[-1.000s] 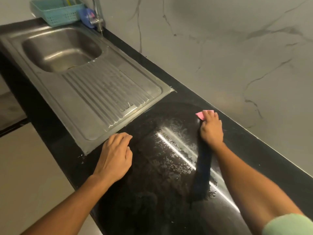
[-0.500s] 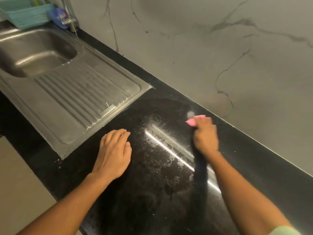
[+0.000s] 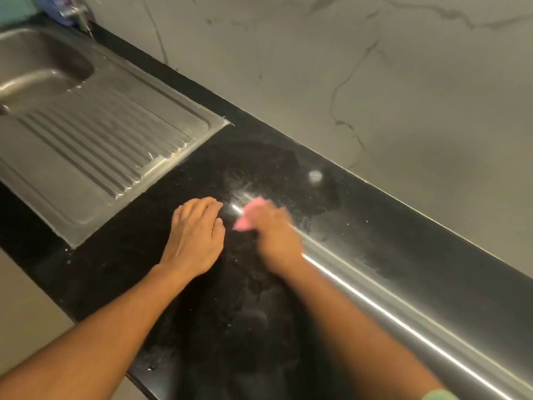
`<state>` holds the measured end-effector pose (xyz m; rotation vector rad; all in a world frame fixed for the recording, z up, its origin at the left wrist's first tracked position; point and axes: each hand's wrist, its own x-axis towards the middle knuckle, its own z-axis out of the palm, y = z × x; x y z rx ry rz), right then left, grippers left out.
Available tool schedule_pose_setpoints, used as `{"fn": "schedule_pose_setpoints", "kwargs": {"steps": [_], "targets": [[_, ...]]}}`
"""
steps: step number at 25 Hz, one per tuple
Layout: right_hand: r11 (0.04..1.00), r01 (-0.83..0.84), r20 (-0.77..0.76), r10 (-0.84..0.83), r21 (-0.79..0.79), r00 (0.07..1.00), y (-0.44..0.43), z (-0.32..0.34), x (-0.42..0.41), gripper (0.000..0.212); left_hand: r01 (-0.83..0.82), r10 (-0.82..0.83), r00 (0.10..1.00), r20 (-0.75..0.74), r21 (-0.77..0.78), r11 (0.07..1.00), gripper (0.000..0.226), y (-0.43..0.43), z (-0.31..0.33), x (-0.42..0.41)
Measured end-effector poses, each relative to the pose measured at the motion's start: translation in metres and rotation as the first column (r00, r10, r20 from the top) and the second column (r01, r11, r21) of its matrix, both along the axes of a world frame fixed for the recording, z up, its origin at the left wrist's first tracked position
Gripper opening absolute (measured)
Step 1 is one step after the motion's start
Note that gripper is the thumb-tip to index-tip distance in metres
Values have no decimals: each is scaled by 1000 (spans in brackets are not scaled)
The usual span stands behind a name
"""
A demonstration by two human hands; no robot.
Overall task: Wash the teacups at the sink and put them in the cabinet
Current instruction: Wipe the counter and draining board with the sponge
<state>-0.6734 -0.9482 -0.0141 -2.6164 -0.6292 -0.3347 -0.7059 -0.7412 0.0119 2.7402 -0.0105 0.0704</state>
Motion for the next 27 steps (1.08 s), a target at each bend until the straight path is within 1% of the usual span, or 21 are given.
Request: {"fn": "schedule_pose_setpoints", "kwargs": {"steps": [2, 4, 5, 6, 7, 8, 9, 10, 11, 12, 14, 16, 18, 19, 20, 21, 22, 23, 24, 26, 27], "targets": [[919, 380, -119, -391, -102, 913, -107, 4, 50, 41, 13, -12, 999, -31, 14, 1000, 39, -13, -5, -11], [828, 549, -175, -561, -115, 809, -147, -12, 62, 50, 35, -35, 998, -43, 12, 999, 39, -27, -11, -19], [806, 585, -220, -590, -93, 777, -124, -13, 50, 47, 40, -40, 998, -45, 7, 999, 39, -33, -12, -20], [837, 546, -242, -538, -38, 807, -87, -14, 29, 41, 35, -35, 998, -55, 5, 999, 38, -41, -13, -18], [922, 386, -264, -367, 26, 892, -47, -18, 3, 36, 29, -29, 998, -57, -5, 1000, 37, -51, -12, -15], [993, 110, -284, -94, 42, 954, -13, -20, -31, 35, 29, -30, 998, -58, -19, 999, 38, -61, -12, -12], [986, -167, -254, 166, 20, 953, 5, -23, -57, 39, 52, -53, 998, -45, -28, 998, 40, -68, -11, -10], [943, -332, -196, 322, -23, 926, 2, -24, -60, 43, 86, -86, 996, -30, -22, 996, 42, -75, -9, -7], [934, -358, -141, 356, 18, 924, -18, -23, -38, 43, 118, -118, 993, -8, -10, 993, 42, -77, -7, -5], [962, -266, -106, 270, 57, 957, -40, -21, -6, 40, 138, -138, 990, 1, 1, 990, 40, -77, -3, -3], [979, 142, -142, -122, 143, 982, -85, -15, 62, 41, 125, -125, 992, 9, 2, 992, 40, -69, 3, 0], [861, 498, -229, -466, 103, 855, -102, -16, 116, 48, 70, -71, 997, 24, 39, 997, 43, -45, 7, -6], [741, 667, -238, -636, 77, 734, -60, -19, 130, 45, 51, -52, 998, 20, 47, 998, 49, -18, 9, -12], [765, 634, -252, -594, 117, 764, -18, -7, 123, 40, 40, -41, 999, 10, 68, 997, 48, -8, 4, -11], [861, 487, -251, -444, 149, 861, 28, -4, 113, 34, -18, 20, 1000, -24, 80, 997, 45, -10, -4, 0], [981, 185, -166, -173, 62, 971, 75, 0, 92, 28, -148, 154, 986, -60, 90, 985, 41, -14, -8, 15], [985, -144, -111, 133, -96, 985, 113, -3, 71, 21, -304, 309, 932, -189, 55, 951, 37, -25, 2, 29], [905, -377, -120, 360, -195, 925, 134, -4, 59, 20, -405, 399, 874, -278, 38, 913, 34, -25, 6, 36], [844, -489, -102, 478, -221, 872, 139, -12, 62, 22, -431, 435, 863, -257, 73, 899, 35, -19, 7, 34], [953, -304, -45, 303, -8, 952, 93, -19, 104, 30, -173, 175, 984, -19, 67, 983, 43, 9, -2, 21], [995, -78, -95, 84, 70, 992, 59, -22, 131, 36, -77, 78, 996, -32, 49, 996, 45, 25, 6, 9]]}}
